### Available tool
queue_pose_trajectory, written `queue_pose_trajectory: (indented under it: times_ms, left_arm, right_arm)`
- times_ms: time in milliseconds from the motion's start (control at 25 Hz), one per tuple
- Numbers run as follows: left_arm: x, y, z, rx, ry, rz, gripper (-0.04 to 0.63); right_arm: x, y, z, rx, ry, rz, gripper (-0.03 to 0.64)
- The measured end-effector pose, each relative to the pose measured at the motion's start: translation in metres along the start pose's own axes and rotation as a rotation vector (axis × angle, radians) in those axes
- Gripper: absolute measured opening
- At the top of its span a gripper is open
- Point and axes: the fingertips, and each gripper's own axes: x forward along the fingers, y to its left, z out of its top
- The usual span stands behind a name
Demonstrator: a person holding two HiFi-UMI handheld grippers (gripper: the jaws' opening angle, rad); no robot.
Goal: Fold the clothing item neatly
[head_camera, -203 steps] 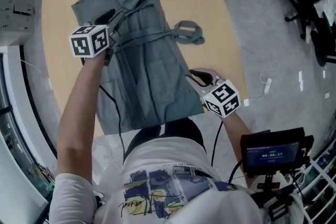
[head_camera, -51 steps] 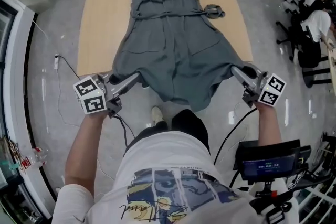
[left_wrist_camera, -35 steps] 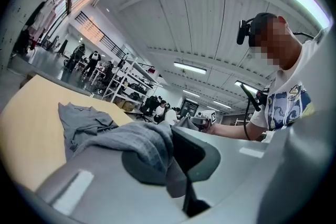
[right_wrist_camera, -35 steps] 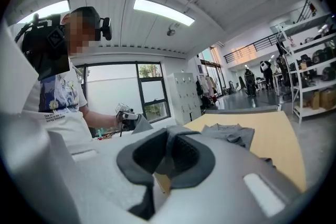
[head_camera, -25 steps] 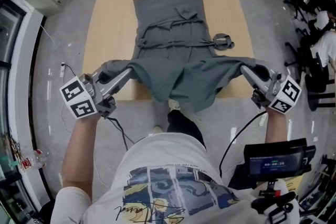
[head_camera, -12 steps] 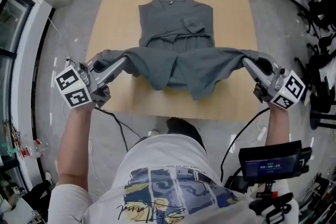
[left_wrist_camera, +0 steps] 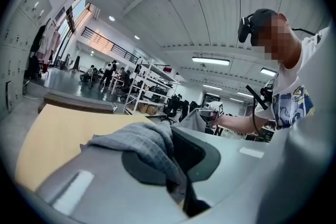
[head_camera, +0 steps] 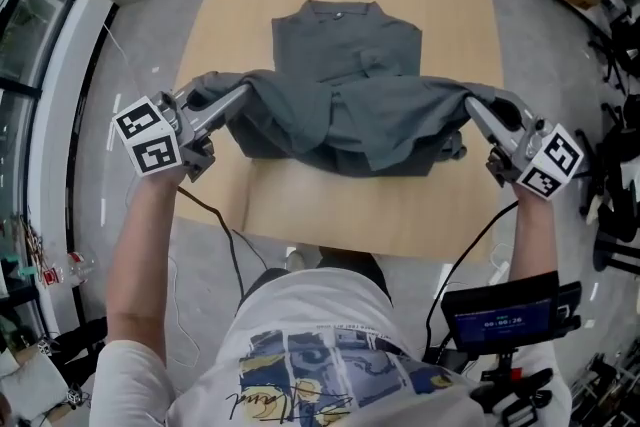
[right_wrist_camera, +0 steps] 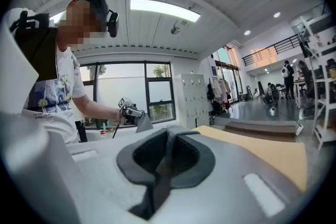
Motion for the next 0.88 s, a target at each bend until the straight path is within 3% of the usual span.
queue_pose_trajectory:
  times_ms: [320, 600, 880]
  left_arm:
    - [0.013, 0.008, 0.011, 0.016, 0.023, 0.029, 0.021]
    - [0.083, 0.106, 0.001, -0.034, 0.069, 0.020, 0.021]
    - [0.115, 0.170, -0.042, -0.122, 0.131, 0.056, 0.021]
  right_arm:
    - [0.009, -0.015, -0.003, -0.013, 0.019, 0.010, 0.015]
    - [0.057, -0.116, -0.034, 0.048, 0.081, -0.008, 0.015]
    - [0.080, -0.174, -0.094, 0.152, 0.125, -0.041, 0.015]
